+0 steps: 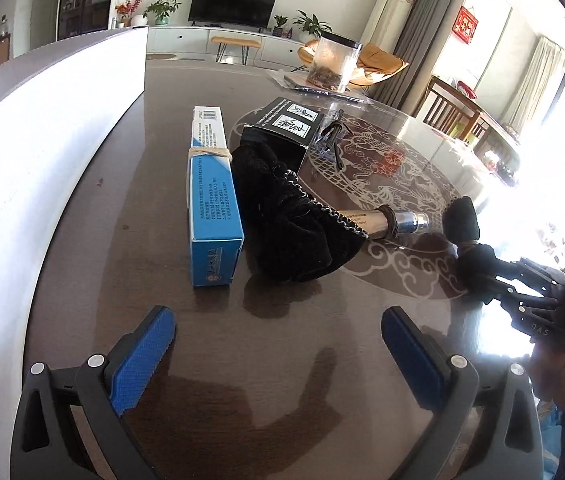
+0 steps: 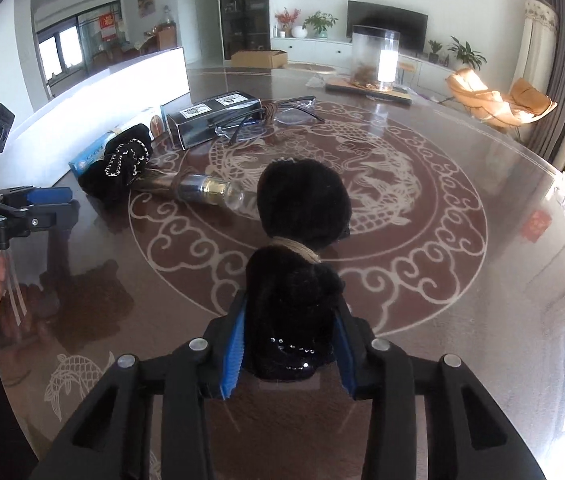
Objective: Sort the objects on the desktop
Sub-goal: 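Grasp the blue-and-white ointment box with the left gripper while the right grasps the black velvet pouch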
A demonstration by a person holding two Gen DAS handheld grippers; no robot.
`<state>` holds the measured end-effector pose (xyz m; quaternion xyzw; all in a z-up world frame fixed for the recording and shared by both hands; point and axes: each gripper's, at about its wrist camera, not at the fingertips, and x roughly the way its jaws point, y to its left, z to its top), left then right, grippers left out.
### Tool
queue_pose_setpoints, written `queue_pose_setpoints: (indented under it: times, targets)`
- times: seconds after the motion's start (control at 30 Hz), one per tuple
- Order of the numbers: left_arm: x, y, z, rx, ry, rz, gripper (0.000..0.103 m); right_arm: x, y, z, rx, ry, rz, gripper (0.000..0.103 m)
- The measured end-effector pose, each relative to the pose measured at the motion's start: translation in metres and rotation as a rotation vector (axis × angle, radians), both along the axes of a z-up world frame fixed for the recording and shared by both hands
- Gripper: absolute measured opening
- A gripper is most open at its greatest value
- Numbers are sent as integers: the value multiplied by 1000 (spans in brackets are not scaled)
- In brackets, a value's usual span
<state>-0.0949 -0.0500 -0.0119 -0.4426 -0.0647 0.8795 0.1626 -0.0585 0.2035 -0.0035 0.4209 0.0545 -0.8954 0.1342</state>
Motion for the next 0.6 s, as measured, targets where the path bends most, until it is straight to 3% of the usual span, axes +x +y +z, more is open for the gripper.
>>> queue_pose_setpoints:
  times: [0.1, 0.3, 0.47, 0.5, 0.57, 0.6]
  targets:
    - [-4, -7, 9, -14, 18, 51, 103, -7, 10, -2, -49, -25, -37, 65]
    - [-73, -8, 40, -38, 37, 148, 103, -4, 8, -2, -31, -25, -41, 66]
    - [-141, -4, 19, -89, -94, 192, 102, -4, 6, -2, -16, -25, -39, 67]
    - [-146, -5, 14, -92, -108, 192, 95, -4, 5, -2, -19, -25, -39, 67]
    - [-148, -8, 5, -88, -132, 184, 34, -4, 5, -2, -22, -25, -39, 67]
    - [-146, -11, 1, -73, -141, 179, 22, -4, 6, -2, -21, -25, -39, 67]
